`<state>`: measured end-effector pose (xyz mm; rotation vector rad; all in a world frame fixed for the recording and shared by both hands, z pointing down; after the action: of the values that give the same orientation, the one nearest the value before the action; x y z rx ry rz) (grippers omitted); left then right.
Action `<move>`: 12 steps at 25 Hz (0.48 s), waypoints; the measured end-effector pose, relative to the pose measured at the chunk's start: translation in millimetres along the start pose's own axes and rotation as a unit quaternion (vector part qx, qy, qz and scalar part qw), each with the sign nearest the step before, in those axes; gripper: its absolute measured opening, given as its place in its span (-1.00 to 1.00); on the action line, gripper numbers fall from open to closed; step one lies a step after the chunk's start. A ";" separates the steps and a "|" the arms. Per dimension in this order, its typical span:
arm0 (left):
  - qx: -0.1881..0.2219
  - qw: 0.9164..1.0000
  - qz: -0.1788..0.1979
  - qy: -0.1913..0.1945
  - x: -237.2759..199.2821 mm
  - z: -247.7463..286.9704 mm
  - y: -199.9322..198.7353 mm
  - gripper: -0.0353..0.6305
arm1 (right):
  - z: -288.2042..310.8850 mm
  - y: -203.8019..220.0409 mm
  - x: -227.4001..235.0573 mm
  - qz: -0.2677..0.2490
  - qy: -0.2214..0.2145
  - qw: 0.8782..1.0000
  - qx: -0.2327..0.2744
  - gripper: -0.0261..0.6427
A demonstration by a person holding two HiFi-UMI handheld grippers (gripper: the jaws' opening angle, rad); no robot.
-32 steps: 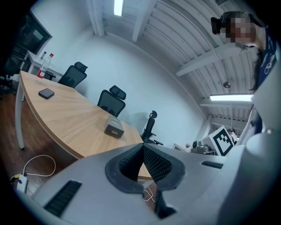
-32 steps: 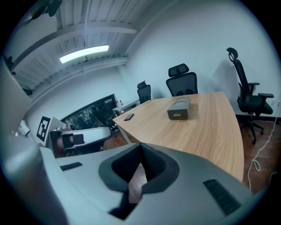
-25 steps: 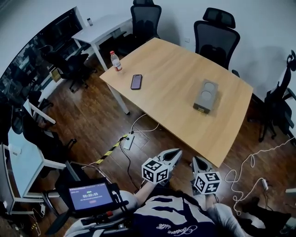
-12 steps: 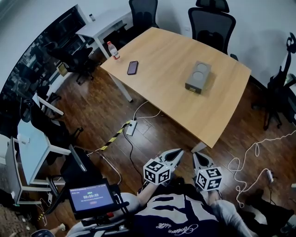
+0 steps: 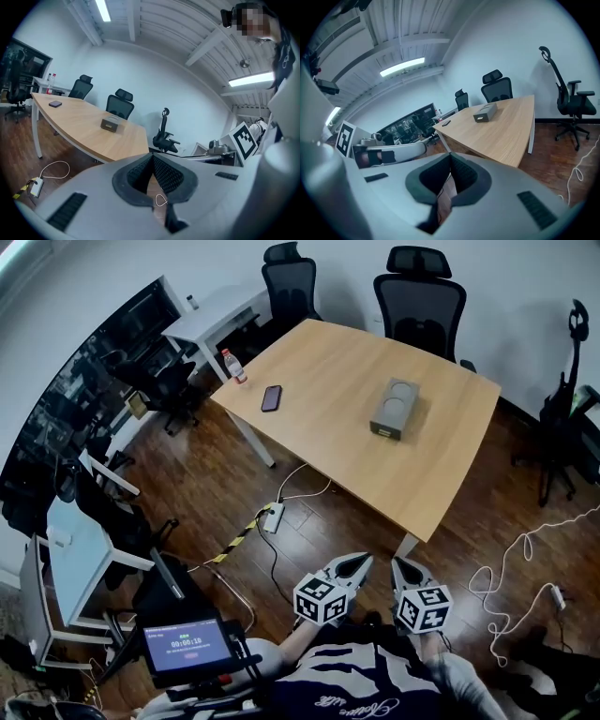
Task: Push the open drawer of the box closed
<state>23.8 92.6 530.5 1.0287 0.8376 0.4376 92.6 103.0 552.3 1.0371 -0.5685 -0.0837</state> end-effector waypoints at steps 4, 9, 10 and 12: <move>0.004 1.000 0.003 0.006 4.1 -6.8 0.9 -0.89 | -3.5 -2.3 -9.8 -0.006 0.002 1.000 0.006 -0.94; 0.008 1.000 0.004 0.003 -2.1 -27.6 -3.3 -0.89 | -1.2 -2.1 -33.3 -0.017 -0.001 1.000 0.003 -0.94; 0.013 1.000 0.001 -0.001 -5.4 -30.1 -3.5 -0.89 | 0.1 -0.2 -35.5 -0.020 -0.002 1.000 0.002 -0.94; 0.021 1.000 -0.006 -0.005 -11.9 -38.5 -4.8 -0.89 | 2.9 2.2 -43.2 -0.026 -0.003 1.000 0.000 -0.94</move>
<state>-14.0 104.2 521.2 1.0641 0.8467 0.4060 54.0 116.0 537.6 1.0521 -0.5465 -0.1328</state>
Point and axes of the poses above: the fingertips, and each gripper's own axes: z forward along the fingers, x to its right, y out of its underside, the point moved 1 cm from there along -z, backward along the fingers, and after that the axes turned 3 degrees about x, right-handed, at the moved point
